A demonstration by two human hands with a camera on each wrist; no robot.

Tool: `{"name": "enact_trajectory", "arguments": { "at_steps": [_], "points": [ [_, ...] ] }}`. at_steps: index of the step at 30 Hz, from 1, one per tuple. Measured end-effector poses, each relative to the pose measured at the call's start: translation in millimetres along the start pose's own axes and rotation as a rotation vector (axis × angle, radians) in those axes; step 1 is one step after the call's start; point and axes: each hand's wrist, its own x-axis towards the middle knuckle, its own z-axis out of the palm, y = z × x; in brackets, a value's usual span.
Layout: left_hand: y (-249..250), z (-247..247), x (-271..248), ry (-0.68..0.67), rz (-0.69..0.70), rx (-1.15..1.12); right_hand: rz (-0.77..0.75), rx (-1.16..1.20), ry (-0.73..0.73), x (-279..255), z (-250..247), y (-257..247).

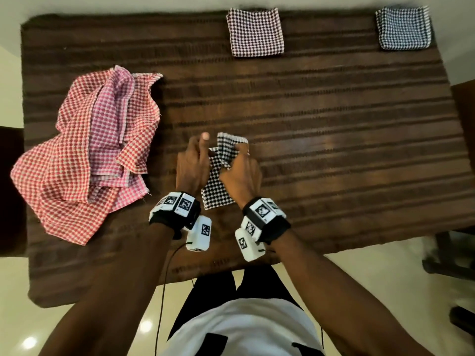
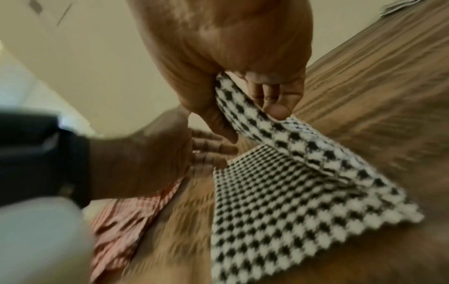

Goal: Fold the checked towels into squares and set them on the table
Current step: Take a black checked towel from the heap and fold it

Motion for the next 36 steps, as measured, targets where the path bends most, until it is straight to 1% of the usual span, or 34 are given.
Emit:
{"name": "enact_trajectory", "arguments": {
  "at_steps": [1, 2, 3, 6, 7, 9, 11, 13, 14, 16, 18, 20, 24, 28, 31, 33, 34, 36],
  "points": [
    [-2.8, -2.9, 4.8, -0.026, -0.044, -0.053, -0.028, -0.024, -0.024, -3.9, 11.0, -3.8],
    [-7.5, -5.0, 10.2, -0.055, -0.044, -0.06, -0.052, -0.045, -0.04, -7.3, 22.1, -7.3],
    [-12.0, -7.1, 14.8, -0.08, -0.019, -0.034, -0.067, -0.052, -0.05, -10.1, 32.5, -10.0],
    [-32.9, -7.6, 23.9, -0.101, 0.131, 0.11, -0.096, -0.053, -0.059, -13.8, 51.8, -6.8],
    [-38.0, -8.0, 25.1, -0.105, 0.155, 0.157, -0.117, -0.067, -0.053, -14.3, 55.1, -2.6],
    [-43.4, -10.1, 24.5, -0.101, 0.156, 0.221, -0.194, -0.123, 0.006, -15.9, 59.5, 9.6],
    [-44.7, -10.3, 21.3, -0.087, 0.154, 0.254, -0.265, -0.187, 0.133, -16.9, 61.4, 23.1],
    [-45.0, -9.6, 19.7, -0.078, 0.15, 0.278, -0.287, -0.24, 0.224, -16.1, 64.0, 32.3],
    [-44.0, -9.2, 19.6, -0.072, 0.149, 0.286, -0.293, -0.265, 0.236, -14.4, 66.1, 35.8],
    [-42.6, -8.7, 19.9, -0.061, 0.157, 0.3, -0.313, -0.336, 0.197, -9.0, 73.3, 38.6],
    [-41.4, -7.5, 20.9, -0.056, 0.175, 0.34, -0.323, -0.451, 0.107, -2.1, 81.7, 38.7],
    [-39.9, -6.3, 21.0, -0.057, 0.185, 0.406, -0.31, -0.517, 0.035, 2.5, 86.4, 39.6],
    [-42.5, -2.7, 21.6, -0.032, 0.198, 0.53, -0.257, -0.516, 0.016, -6.3, 89.5, 52.9],
    [-43.6, -2.1, 21.8, -0.034, 0.245, 0.59, -0.224, -0.514, -0.016, -37.6, 80.3, 82.8],
    [-43.0, -6.5, 23.8, -0.095, 0.262, 0.641, -0.208, -0.526, -0.038, -49.0, 67.2, 98.3],
    [-41.3, -12.2, 24.9, -0.14, 0.251, 0.68, -0.195, -0.486, -0.023, -38.2, 57.0, 93.5],
    [-41.2, -14.0, 26.9, -0.177, 0.231, 0.681, -0.209, -0.463, -0.019, -27.3, 51.2, 86.7],
    [-35.9, -16.4, 30.9, -0.251, 0.153, 0.62, -0.305, -0.471, -0.026, 0.2, 38.4, 68.7]
  ]
}}
